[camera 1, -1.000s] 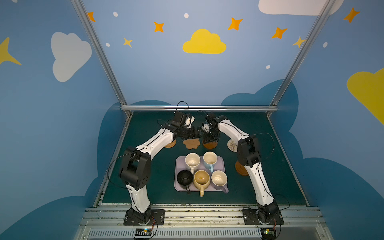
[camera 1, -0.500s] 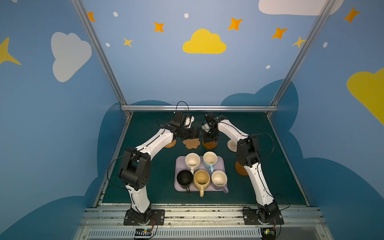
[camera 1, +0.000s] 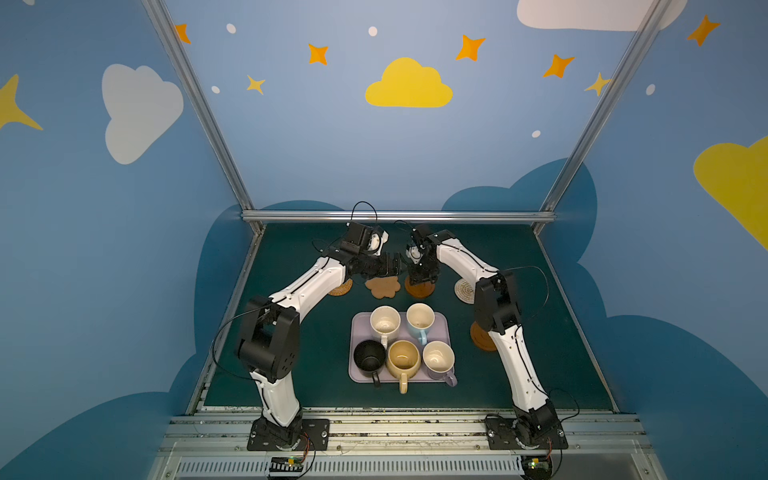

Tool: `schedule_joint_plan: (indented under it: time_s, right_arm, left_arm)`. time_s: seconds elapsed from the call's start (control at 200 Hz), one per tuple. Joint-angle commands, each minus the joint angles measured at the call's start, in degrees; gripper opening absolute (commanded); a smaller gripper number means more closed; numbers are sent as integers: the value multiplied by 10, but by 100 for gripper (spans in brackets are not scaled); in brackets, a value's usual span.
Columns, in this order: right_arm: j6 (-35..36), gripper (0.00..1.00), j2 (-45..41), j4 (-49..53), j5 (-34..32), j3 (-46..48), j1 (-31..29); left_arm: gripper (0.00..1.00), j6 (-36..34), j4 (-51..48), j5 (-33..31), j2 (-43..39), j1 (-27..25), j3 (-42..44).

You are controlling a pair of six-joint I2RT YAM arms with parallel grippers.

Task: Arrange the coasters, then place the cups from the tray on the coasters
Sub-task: 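Slide the brown wooden coaster with the right gripper toward the cork flower coaster, then raise both grippers away from the coasters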

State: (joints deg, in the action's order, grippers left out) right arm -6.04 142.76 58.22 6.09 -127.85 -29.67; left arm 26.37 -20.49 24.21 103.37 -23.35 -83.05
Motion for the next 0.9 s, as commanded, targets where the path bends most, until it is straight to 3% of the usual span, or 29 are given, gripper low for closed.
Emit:
schedule_joint_plan:
  time_s: [0.0,0.32,0.461,0.666,0.811,0.816,0.826,0.896]
  right_arm:
    - [-3,41,-22,-4,-16,19,10]
    - [-7,46,-68,-12,-25,29,6]
    - [-12,57,-122,-48,-29,73,3]
    - [-20,65,-180,-47,-25,95,-1]
    - [-27,79,-257,-71,-59,146,-12]
    - [-29,85,-263,-73,-60,150,-13]
    - [-31,87,-269,-74,-63,155,-13]
    - [-43,89,-312,-85,-74,185,-15]
  left_arm:
    - [100,-1,-4,3,-20,2,-1]
    - [100,5,-3,5,-26,3,-6]
    - [100,6,-1,5,-37,2,-5]
    - [100,14,-6,10,-59,3,-5]
    - [100,33,-2,7,-81,3,6]
    - [100,33,-2,7,-82,3,6]
    - [100,35,-2,7,-85,3,7]
    - [100,44,0,8,-99,3,13]
